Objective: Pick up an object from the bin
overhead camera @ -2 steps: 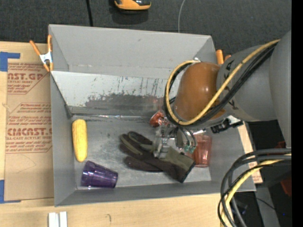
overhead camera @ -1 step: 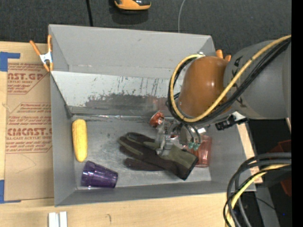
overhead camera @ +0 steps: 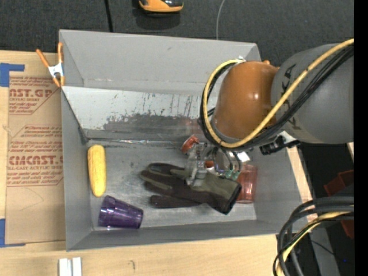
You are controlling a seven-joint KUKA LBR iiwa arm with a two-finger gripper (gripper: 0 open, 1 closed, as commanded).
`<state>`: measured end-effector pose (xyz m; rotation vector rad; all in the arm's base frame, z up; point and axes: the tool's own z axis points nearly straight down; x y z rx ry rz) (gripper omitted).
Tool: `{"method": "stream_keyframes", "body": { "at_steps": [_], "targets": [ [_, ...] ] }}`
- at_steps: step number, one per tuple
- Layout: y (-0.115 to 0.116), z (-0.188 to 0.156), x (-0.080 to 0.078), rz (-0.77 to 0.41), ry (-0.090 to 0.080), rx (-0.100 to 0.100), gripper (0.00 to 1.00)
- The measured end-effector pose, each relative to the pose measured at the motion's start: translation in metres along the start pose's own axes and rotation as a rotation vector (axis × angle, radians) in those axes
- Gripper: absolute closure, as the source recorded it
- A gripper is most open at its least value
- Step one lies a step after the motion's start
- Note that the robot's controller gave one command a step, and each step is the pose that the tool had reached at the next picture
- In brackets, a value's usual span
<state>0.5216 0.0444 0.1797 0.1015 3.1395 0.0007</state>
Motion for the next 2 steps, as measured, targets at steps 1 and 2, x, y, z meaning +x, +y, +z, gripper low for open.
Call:
{"method": "stream_keyframes", "body": {
  "at_steps": [1,2],
  "targets": [
    [-0.003,-0.008,-0.004,-0.003,-0.002,-0.002,1.0],
    [-0.003,-0.027,-0.004,0.007,0.0,0.0,1.0]
  ]
}}
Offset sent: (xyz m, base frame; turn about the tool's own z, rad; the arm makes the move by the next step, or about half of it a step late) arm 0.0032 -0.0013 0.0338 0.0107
